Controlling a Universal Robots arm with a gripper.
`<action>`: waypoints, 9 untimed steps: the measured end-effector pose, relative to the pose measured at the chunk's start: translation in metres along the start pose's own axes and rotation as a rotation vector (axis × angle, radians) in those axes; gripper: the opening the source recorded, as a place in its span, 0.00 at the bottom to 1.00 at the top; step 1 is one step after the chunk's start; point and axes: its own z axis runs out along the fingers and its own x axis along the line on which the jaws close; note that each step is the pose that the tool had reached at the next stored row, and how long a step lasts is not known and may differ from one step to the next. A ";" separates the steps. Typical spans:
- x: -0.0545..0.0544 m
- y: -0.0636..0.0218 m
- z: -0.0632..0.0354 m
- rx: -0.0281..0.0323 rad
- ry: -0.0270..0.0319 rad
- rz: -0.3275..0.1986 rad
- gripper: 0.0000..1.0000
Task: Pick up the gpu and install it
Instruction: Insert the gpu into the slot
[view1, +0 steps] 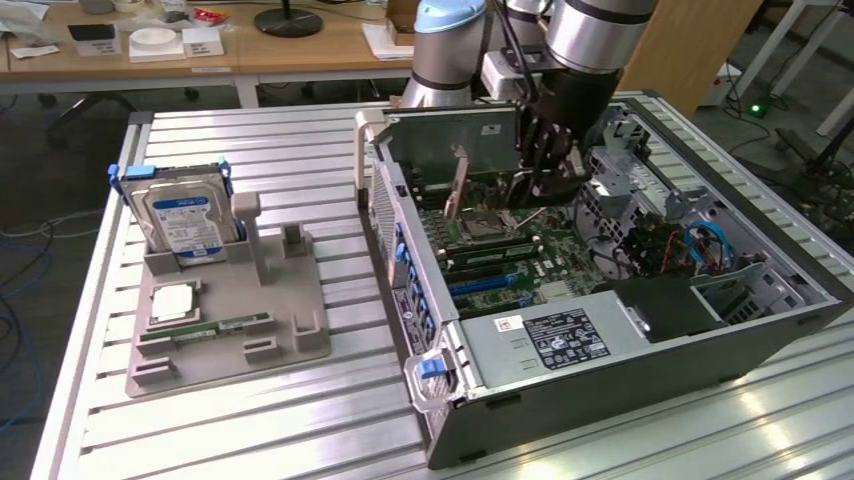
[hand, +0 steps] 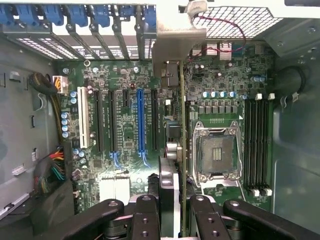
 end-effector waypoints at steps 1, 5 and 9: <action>0.000 0.0013 0.0004 -0.0001 0.0001 0.000 0.28; 0.000 0.0064 0.0032 -0.0001 0.0001 0.000 0.28; 0.001 0.0067 0.0069 -0.0003 0.0002 0.000 0.28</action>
